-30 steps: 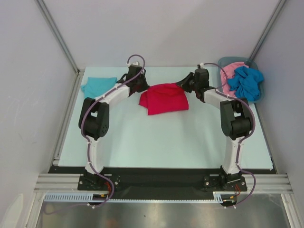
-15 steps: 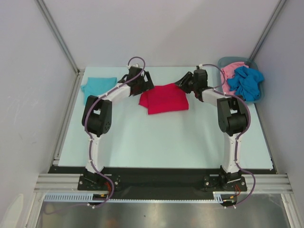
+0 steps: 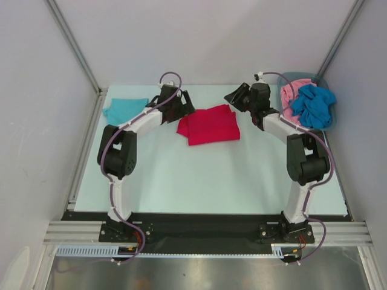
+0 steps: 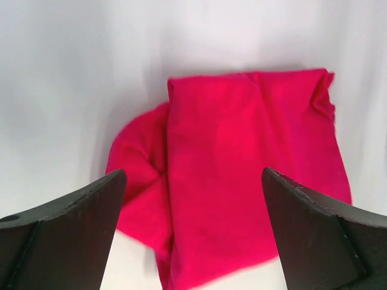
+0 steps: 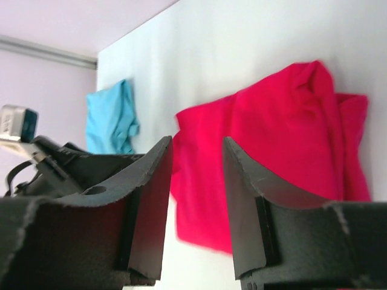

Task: Fold and stack the t-shirts
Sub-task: Fold the tshirt

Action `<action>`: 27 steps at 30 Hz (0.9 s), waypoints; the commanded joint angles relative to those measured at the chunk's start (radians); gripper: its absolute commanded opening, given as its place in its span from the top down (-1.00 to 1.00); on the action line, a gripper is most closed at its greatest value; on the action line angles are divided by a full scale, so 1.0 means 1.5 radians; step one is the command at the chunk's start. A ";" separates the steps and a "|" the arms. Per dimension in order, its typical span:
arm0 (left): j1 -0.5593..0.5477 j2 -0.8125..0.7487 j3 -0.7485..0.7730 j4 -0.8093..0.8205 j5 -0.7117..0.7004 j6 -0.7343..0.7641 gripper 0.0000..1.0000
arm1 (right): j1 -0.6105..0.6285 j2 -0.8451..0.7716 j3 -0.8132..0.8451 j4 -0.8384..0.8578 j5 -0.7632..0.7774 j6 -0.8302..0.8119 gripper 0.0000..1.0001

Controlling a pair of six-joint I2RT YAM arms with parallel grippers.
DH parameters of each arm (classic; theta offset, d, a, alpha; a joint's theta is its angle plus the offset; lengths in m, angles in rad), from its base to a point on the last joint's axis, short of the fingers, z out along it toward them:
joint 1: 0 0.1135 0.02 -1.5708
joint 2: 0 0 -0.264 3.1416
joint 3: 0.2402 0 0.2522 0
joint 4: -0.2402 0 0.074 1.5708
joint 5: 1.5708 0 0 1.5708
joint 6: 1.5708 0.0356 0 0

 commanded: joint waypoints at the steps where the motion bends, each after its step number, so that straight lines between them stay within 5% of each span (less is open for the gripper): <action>1: -0.013 -0.096 -0.060 0.012 0.001 -0.021 -1.00 | 0.014 -0.093 -0.060 -0.007 0.012 -0.020 0.14; 7: -0.022 -0.176 -0.283 0.121 0.028 -0.071 -1.00 | 0.000 -0.210 -0.266 0.029 0.016 0.005 0.09; 13: -0.022 -0.189 -0.485 0.358 0.116 -0.153 -1.00 | -0.033 -0.274 -0.438 0.103 -0.009 0.032 -0.12; 17: -0.024 -0.182 -0.514 0.396 0.127 -0.166 -1.00 | -0.045 -0.277 -0.498 0.155 -0.020 0.049 -0.29; 27: -0.036 -0.197 -0.487 0.387 0.105 -0.151 -0.99 | -0.046 -0.240 -0.499 0.198 -0.029 0.065 -0.34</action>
